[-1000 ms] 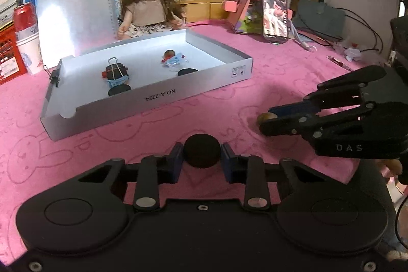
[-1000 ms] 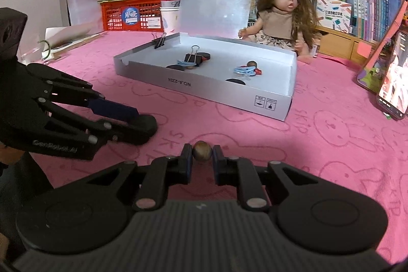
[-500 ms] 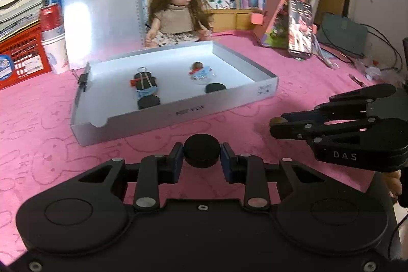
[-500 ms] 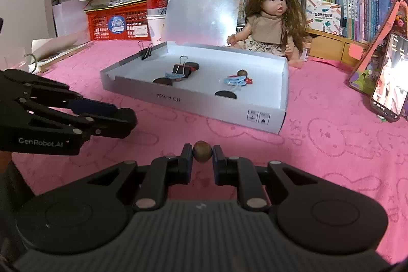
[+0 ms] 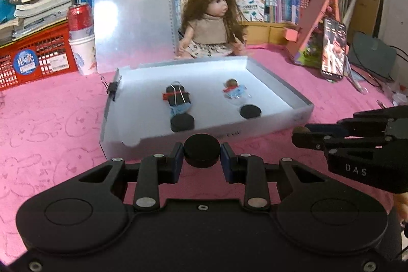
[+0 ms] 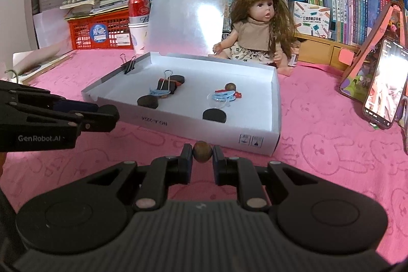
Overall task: Organize rigid objects
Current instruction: 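Carry the puck and ball over the white box and lower them inside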
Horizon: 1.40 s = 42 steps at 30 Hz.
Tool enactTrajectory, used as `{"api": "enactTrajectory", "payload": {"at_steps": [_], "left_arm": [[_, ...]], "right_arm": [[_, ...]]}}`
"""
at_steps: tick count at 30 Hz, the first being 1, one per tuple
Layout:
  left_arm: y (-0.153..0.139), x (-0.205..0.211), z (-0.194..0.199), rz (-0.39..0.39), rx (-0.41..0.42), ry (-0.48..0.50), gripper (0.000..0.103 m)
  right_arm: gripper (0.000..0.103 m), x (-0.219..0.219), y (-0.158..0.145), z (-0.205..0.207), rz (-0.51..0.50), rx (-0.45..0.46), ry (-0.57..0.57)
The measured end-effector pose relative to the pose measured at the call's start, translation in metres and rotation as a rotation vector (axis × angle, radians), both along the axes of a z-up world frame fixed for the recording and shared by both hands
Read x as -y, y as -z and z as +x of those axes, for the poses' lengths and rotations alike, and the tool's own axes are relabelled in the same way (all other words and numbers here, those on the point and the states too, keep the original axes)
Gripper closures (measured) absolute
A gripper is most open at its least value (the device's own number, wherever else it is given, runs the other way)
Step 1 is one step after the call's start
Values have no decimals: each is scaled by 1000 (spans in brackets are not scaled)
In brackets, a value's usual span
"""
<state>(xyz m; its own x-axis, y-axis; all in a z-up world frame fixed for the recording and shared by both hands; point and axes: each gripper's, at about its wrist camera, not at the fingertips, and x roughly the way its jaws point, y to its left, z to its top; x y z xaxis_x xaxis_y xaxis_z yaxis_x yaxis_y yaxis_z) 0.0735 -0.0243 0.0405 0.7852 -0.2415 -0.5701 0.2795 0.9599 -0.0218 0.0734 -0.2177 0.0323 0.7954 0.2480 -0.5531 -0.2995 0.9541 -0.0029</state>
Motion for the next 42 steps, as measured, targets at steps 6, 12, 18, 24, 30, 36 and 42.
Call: {"api": "enactTrajectory", "payload": {"at_steps": [6, 12, 18, 24, 30, 36, 42], "left_arm": [[-6, -2, 10, -15, 8, -23, 73], [-8, -3, 22, -36, -5, -34, 73], [-12, -5, 37, -61, -17, -53, 73], [-21, -7, 55, -65, -14, -53, 73], [-32, -9, 92, -99, -50, -63, 73], [-42, -10, 150, -98, -98, -103, 73], [-32, -5, 201, -98, -171, -134, 73]], "right_arm": [[83, -2, -2, 11, 4, 1, 22], [83, -4, -8, 20, 12, 12, 25], [83, -6, -17, 33, 29, 28, 37], [83, -6, -23, 52, 41, 13, 56], [83, -5, -33, 83, 70, -20, 80], [83, 6, -46, 140, 161, -125, 116], [83, 14, -38, 188, 214, -211, 179]]}}
